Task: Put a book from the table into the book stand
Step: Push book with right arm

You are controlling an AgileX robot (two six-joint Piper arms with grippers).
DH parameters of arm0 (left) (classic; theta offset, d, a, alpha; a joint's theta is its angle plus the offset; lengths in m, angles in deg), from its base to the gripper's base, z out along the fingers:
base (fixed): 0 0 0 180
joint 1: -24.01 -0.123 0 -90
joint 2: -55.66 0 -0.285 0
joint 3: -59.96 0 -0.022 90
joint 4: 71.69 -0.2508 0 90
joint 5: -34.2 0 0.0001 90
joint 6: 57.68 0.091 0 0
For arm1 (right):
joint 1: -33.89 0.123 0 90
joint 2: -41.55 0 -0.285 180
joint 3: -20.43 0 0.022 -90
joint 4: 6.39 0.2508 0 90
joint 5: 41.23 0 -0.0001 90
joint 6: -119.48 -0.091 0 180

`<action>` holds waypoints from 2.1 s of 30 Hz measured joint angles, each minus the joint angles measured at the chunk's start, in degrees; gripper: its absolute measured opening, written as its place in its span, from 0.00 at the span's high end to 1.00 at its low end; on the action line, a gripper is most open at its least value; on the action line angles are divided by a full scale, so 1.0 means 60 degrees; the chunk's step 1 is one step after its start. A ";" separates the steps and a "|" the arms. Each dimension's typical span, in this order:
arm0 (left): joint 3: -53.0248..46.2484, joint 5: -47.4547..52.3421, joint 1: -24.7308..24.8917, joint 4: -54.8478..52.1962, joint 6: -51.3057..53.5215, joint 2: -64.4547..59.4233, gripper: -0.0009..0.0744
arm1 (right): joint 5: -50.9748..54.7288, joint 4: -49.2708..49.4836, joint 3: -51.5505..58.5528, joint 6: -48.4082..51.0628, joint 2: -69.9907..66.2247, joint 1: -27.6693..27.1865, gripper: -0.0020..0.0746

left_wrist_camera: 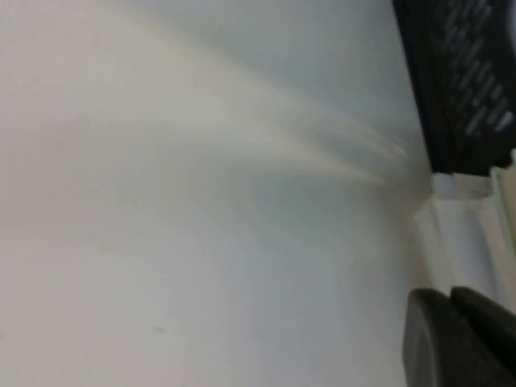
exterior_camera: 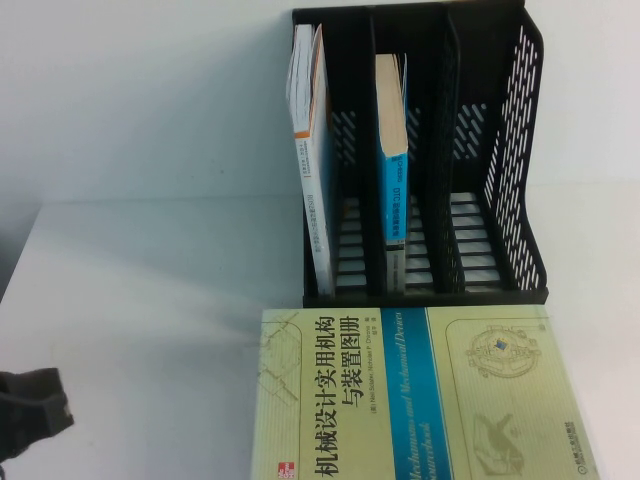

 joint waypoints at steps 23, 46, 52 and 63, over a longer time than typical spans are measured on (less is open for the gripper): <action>0.0078 0.4697 -0.2815 0.7733 0.7258 -0.4580 0.99 | -0.0681 0.5353 -0.0679 0.4461 -0.3946 0.0047 0.98; 0.0078 0.4603 -0.2941 0.7512 0.7149 -0.5835 0.96 | -0.0327 0.8685 -0.0864 0.7234 -0.5741 0.0091 0.98; 0.0078 0.4695 -0.2941 0.7512 0.7104 -0.5835 0.86 | -0.0140 0.8835 -0.0880 0.7343 -0.6081 0.0143 0.98; 0.0078 0.4823 -0.2941 0.7496 0.7066 -0.5835 0.83 | -0.0357 0.9052 -0.0953 0.7676 -0.6159 0.1079 0.98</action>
